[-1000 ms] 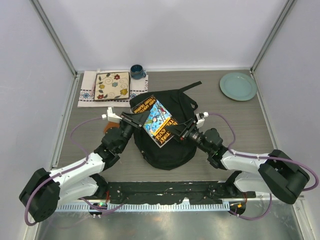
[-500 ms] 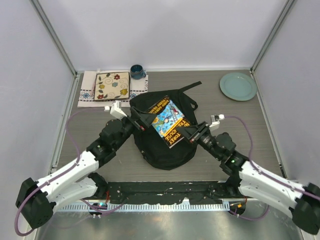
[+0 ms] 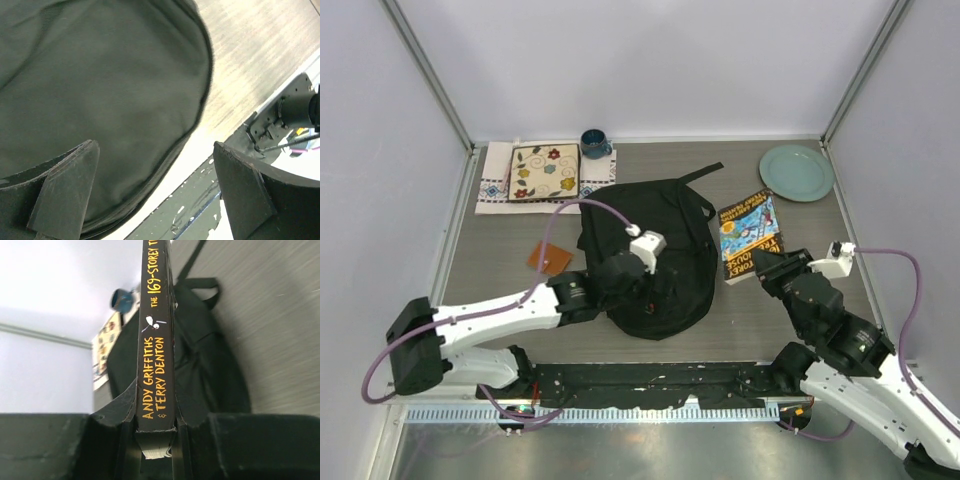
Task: Pack the student bag
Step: Pick up the book from the center of the board.
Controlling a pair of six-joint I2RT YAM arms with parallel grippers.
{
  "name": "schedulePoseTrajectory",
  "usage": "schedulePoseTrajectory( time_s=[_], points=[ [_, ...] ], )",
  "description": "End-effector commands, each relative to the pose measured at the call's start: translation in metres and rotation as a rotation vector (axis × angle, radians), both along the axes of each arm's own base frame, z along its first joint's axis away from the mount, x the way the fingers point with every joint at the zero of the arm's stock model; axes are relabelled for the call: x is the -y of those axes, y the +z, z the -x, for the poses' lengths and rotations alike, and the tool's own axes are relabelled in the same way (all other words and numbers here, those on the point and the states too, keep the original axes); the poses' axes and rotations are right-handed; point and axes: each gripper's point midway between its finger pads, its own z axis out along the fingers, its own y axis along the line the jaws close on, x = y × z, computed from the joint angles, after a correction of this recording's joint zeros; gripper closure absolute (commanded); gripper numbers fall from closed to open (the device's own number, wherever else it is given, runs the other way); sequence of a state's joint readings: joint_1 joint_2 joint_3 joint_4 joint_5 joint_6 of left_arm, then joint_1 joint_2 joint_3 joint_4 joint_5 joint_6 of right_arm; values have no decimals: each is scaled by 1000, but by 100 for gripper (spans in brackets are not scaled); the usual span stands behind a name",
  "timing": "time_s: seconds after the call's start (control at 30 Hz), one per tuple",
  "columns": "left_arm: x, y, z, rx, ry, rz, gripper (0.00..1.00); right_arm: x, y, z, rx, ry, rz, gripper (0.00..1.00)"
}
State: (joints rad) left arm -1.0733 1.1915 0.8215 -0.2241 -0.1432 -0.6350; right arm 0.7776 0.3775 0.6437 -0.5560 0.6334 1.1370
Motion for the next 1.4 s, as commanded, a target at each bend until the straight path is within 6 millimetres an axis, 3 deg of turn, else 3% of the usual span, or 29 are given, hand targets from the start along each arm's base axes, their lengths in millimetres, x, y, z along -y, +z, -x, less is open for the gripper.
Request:
schedulePoseTrajectory(
  time_s=[0.0,0.17,0.3,0.4,0.43,0.53,0.63,0.83,0.9,1.27,1.37],
  points=[
    [39,15,13,94,-146,-59,1,49,17,8,23,-171,83,100],
    [73,3,30,134,-251,-152,0,61,19,17,44,-187,56,100],
    [91,-14,27,172,-245,-263,1,68,22,24,48,-191,49,100],
    [97,-18,22,214,-224,-337,2,73,27,27,55,-199,43,100],
    [98,-31,20,215,-217,-380,3,73,29,28,56,-199,42,100],
    [101,-40,13,242,-175,-454,6,75,30,29,59,-198,41,100],
    [96,-48,6,270,-126,-531,13,74,29,29,59,-196,38,100],
    [97,-44,2,296,-85,-536,33,75,27,30,59,-197,35,100],
    [95,-40,1,304,-73,-532,51,76,25,30,59,-203,34,100],
    [93,-23,1,316,-62,-487,59,74,18,30,49,-196,38,100],
    [92,-15,2,318,-58,-465,65,73,16,30,45,-192,40,100]
  ],
)
